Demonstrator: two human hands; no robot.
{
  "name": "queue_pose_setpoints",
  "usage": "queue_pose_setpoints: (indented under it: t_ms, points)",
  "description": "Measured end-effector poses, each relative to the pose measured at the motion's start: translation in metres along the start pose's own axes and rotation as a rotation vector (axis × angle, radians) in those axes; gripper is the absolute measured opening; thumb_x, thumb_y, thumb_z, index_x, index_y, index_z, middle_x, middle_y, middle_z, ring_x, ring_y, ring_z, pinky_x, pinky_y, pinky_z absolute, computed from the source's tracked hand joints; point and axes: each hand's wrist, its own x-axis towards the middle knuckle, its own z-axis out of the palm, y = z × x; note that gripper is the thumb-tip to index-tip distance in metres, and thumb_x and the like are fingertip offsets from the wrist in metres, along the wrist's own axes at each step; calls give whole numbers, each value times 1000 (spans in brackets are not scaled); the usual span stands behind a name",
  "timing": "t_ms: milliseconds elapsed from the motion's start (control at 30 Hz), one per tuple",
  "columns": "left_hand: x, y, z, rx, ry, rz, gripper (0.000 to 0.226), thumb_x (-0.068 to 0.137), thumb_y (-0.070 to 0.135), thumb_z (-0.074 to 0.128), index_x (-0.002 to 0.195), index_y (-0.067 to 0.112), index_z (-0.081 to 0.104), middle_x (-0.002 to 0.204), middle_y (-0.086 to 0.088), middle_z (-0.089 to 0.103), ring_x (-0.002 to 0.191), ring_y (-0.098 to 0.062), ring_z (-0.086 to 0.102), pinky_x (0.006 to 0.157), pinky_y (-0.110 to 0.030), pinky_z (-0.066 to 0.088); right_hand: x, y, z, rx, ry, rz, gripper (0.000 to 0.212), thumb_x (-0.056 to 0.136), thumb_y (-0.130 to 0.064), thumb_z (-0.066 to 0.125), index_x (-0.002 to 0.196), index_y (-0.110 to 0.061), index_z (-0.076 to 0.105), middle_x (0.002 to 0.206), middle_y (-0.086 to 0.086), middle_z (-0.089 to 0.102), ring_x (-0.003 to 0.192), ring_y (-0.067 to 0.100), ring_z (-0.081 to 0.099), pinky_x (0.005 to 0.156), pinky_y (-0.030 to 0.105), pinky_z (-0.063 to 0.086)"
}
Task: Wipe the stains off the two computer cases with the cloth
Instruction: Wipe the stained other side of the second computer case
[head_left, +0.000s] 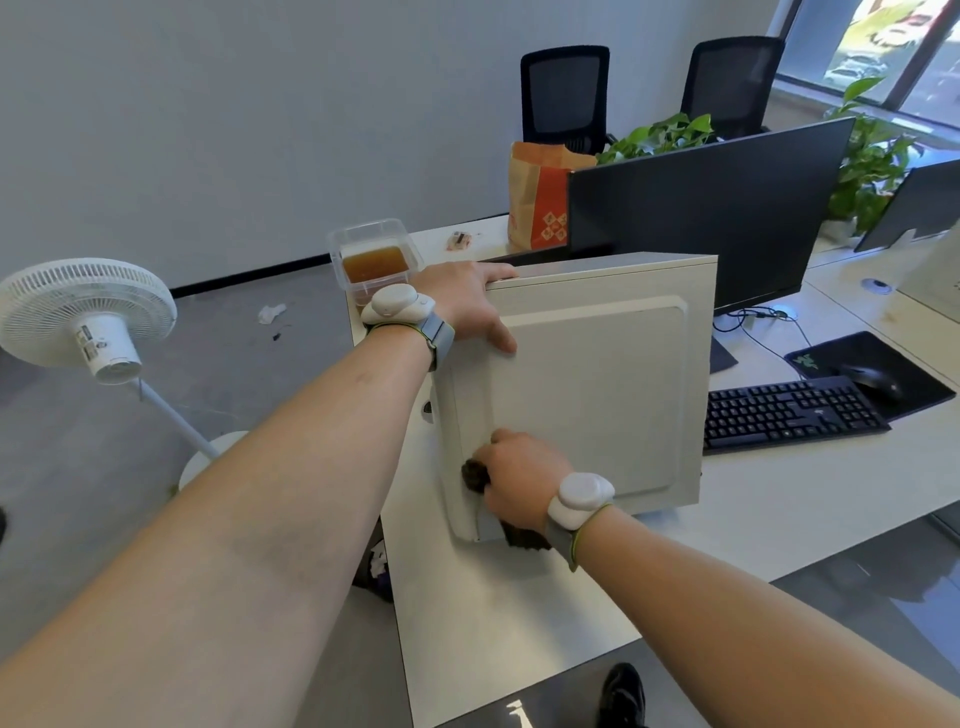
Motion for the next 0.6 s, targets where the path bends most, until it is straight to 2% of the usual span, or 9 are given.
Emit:
queue_pose_setpoints:
  t_ms: [100,133,167,267,333,400,500,567,600]
  points:
    - [-1,-2,0,-7,15,-2,97,58,61,90,144,54,46,128,12,65,112,-19,61,81,-29,49,8,6,-21,139,538,-24,36,85,-19,62,121,-18,61,109,6,58,90,31,56,63,36,51]
    - [-1,-2,0,-7,19,-2,94,59,60,89,142,55,46,123,13,66,109,-19,62,80,-29,51,12,10,-25,103,666,-59,40,84,-16,63,124,-18,62,113,7,59,88,31,54,59,35,50]
    - [-2,-1,1,-10,20,-5,91,59,60,88,140,56,47,119,14,67,105,-18,62,80,-30,53,17,15,-26,35,722,-95,45,83,-13,64,128,-19,61,118,8,59,89,31,52,58,35,49]
    - [-2,-1,1,-19,14,-11,97,54,62,90,141,57,46,122,15,67,105,-17,60,85,-31,53,24,27,-12,-194,608,-172,64,78,-6,64,140,-17,56,131,12,54,93,37,51,63,43,53]
    - [-1,-2,0,-17,4,-18,101,53,64,90,144,56,45,130,14,65,112,-19,61,90,-32,52,18,31,9,-264,535,-205,63,76,-5,63,138,-13,58,128,13,55,88,37,51,59,43,53]
    - [-1,-2,0,-17,-7,-18,103,54,66,89,146,55,44,134,13,64,117,-21,61,95,-35,53,8,28,27,-271,392,-243,53,78,-7,64,131,-12,62,123,12,55,89,36,52,56,41,52]
    - [-2,-2,1,-14,-8,-19,103,53,68,88,146,55,43,136,14,63,118,-21,60,96,-37,54,-2,21,40,-248,55,-192,27,88,-17,59,114,-15,67,120,6,49,102,32,50,64,39,52]
    - [-1,-2,3,-8,-3,-14,103,52,68,87,145,56,43,135,14,64,117,-21,61,95,-37,54,-6,18,38,-146,129,-140,28,87,-20,59,113,-17,67,118,5,50,103,30,52,66,39,55]
    - [-1,-2,3,-6,-3,-14,103,53,68,88,145,56,44,134,14,64,116,-21,61,95,-37,54,-4,17,34,-99,260,-131,33,84,-21,62,116,-18,66,117,6,52,100,31,53,64,40,56]
